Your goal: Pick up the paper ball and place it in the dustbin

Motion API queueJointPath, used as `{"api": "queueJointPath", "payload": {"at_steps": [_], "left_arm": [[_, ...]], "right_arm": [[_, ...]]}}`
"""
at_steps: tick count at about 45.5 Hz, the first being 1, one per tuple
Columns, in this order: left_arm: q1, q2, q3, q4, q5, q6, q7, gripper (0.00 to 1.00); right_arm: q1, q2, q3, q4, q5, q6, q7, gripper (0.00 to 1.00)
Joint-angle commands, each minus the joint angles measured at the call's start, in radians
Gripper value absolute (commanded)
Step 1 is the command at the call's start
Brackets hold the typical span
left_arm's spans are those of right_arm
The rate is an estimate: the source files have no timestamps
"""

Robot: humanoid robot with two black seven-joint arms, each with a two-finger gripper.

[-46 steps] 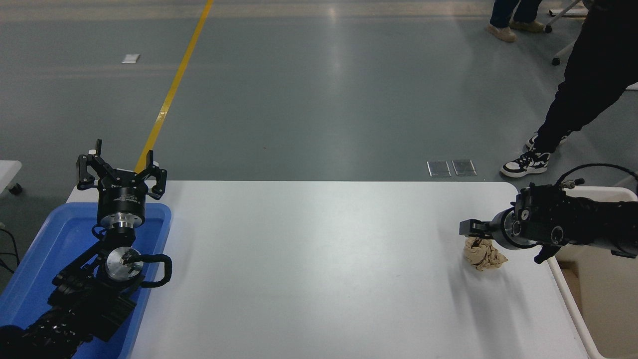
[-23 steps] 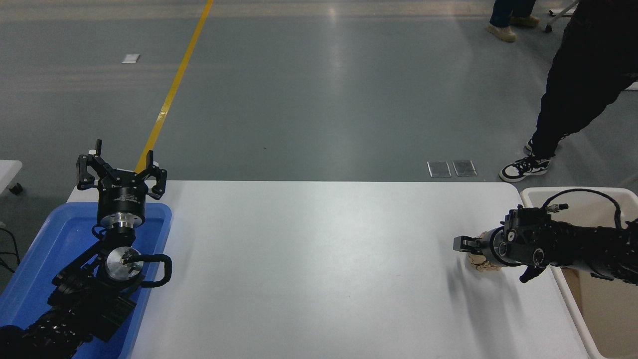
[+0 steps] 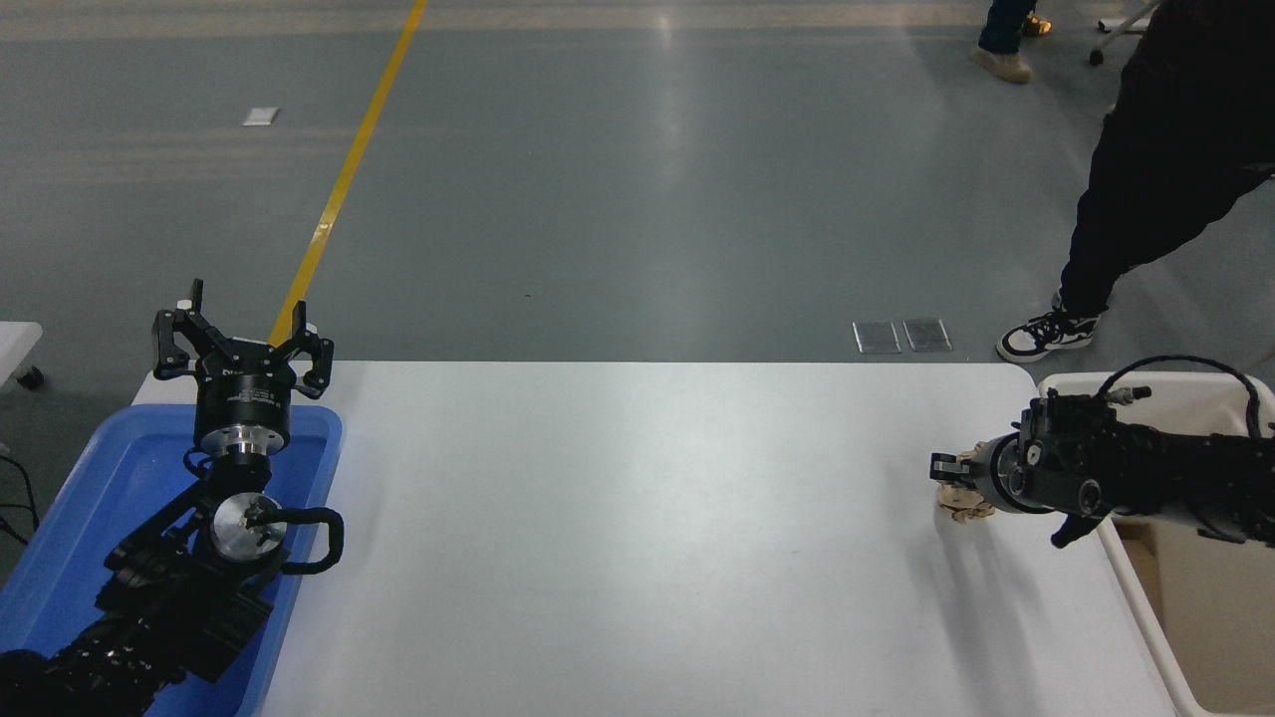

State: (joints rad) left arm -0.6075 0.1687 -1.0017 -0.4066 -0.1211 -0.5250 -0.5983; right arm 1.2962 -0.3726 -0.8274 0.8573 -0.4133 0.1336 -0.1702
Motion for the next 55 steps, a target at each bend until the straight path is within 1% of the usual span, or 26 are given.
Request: {"api": "queueJointPath", "payload": {"at_steps": [1,6,10,15,18,27,37,55], "left_arm": [[0.000,0.000,0.000,0.000,0.000,-0.001,0.002,0.99],[0.000,0.000,0.000,0.000,0.000,0.000,0.002,0.99],[0.000,0.000,0.000,0.000,0.000,0.000,0.002,0.99],[0.000,0.002,0.000,0.000,0.000,0.000,0.002,0.99],[0.000,0.002,0.000,0.000,0.000,0.000,0.002,0.99],[0.000,0.002,0.000,0.000,0.001,0.000,0.002,0.99],[0.000,0.003,0.000,0.000,0.001,0.000,0.002,0.99],[0.000,0.003,0.000,0.000,0.001,0.000,0.002,0.99]], "right_arm": [[0.325,-0.144,-0.120,0.288,0.010,0.067,0.001,0.00],[0.550,-0.210,-0.185,0.475,0.042,0.127,0.001,0.00],[0.719,-0.241,-0.243,0.581,0.082,0.191,0.008,0.00],[0.931,-0.247,-0.292,0.690,0.100,0.300,0.011,0.00],[0.997,-0.240,-0.295,0.718,0.123,0.333,0.012,0.00],[1.097,-0.189,-0.315,0.729,0.194,0.393,0.012,0.00],[1.157,-0.167,-0.372,0.764,0.197,0.397,0.012,0.00],[1.170,-0.175,-0.417,0.770,0.194,0.406,0.012,0.00]]}}
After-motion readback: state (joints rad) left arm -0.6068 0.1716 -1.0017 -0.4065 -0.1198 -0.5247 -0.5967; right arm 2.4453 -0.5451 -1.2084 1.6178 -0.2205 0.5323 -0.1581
